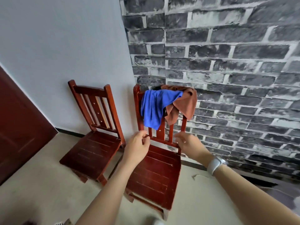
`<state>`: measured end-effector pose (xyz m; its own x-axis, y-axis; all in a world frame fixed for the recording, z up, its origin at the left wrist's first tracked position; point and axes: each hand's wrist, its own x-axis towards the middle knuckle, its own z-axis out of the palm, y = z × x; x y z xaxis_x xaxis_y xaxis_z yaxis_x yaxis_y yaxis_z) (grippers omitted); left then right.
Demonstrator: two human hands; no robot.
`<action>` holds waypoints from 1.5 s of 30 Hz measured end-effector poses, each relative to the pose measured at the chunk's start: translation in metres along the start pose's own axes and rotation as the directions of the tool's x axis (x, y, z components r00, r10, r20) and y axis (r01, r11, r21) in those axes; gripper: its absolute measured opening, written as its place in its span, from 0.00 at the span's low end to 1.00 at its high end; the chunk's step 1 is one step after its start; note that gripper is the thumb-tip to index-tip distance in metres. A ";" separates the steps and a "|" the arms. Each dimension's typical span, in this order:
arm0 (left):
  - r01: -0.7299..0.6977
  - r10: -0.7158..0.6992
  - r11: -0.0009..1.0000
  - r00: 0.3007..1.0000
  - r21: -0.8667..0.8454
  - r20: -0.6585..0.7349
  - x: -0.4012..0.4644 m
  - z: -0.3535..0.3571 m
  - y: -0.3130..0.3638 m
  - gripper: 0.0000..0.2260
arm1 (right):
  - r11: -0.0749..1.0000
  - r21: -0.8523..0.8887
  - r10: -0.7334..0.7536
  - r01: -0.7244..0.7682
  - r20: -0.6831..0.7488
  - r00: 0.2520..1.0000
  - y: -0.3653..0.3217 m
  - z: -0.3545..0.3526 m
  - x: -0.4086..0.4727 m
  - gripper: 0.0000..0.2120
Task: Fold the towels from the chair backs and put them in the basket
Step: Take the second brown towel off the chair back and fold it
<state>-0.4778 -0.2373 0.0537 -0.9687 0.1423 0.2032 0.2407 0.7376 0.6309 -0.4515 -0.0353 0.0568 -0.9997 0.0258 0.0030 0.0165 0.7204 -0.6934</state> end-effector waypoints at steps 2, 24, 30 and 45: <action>-0.035 0.034 0.999 0.999 0.008 0.022 0.053 0.006 0.000 0.14 | 1.000 0.005 0.001 -0.001 -0.094 0.996 0.001 -0.007 0.048 0.11; -0.382 0.248 0.873 0.883 0.304 0.399 0.310 0.116 -0.023 0.28 | 0.879 -0.254 0.304 -0.404 -0.354 0.885 0.054 -0.059 0.277 0.15; -0.410 0.245 0.858 0.856 0.309 0.456 0.321 0.108 -0.017 0.26 | 0.872 0.133 0.420 -0.470 -0.697 0.581 0.040 -0.114 0.239 0.12; -0.467 0.256 0.853 0.764 0.232 0.593 0.325 0.100 0.007 0.25 | 0.811 0.461 0.551 -0.361 -0.810 0.203 0.026 -0.129 0.119 0.12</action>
<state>-0.7968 -0.1201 0.0494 -0.7137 0.6889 -0.1269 0.6435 0.7163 0.2699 -0.5676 0.0760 0.1320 -0.1774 0.9632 0.2021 0.3650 0.2551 -0.8954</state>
